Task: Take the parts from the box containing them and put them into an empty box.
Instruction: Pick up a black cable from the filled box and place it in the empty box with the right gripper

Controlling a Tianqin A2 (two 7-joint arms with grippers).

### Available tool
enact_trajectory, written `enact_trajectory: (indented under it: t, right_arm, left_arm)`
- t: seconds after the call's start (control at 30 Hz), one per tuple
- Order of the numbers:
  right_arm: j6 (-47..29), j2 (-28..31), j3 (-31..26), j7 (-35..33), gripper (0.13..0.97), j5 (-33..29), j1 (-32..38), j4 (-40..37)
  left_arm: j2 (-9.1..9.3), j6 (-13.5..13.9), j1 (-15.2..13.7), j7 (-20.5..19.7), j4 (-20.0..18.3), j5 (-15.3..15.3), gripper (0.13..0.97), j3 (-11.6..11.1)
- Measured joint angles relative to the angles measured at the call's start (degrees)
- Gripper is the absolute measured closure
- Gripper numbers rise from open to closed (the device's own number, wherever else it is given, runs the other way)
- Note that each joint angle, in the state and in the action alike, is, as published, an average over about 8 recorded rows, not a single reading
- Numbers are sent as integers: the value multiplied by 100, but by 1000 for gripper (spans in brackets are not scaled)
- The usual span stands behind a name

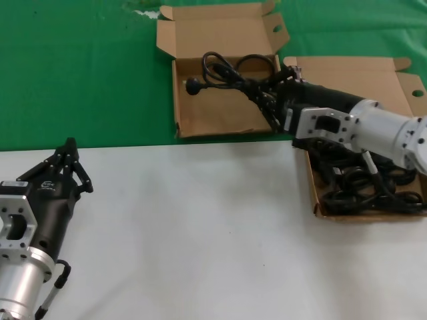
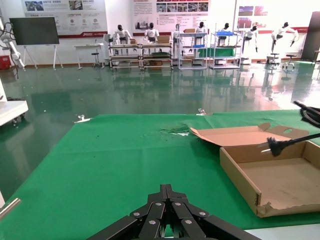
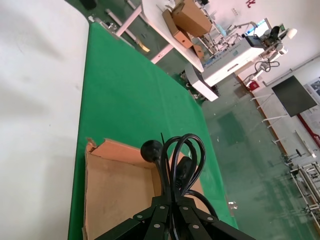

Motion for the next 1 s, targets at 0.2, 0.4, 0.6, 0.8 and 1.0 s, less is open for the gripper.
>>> enact_trajectory:
  t: [0.2,0.4,0.6,0.8,1.0]
  right_arm:
    - [152,-462,-34,-637,957,135,228,-736]
    - [270,-901,61,-1414,958,366,498,-1555]
    - [353,-1275,275,-2294,958,638,775,-2420]
    - [425,-1561,533,-3170,958,879,1025,-3212]
    - [483,-1761,823,-4036,958,1103,1232,-3853]
  left_arm:
    - [0,0,0,0,0,0,958,0]
    - [0,0,0,0,0,0,958,0]
    - [0,0,0,0,0,0,958,0]
    - [0,0,0,0,0,0,958,0]
    - [0,0,0,0,0,0,958,0]
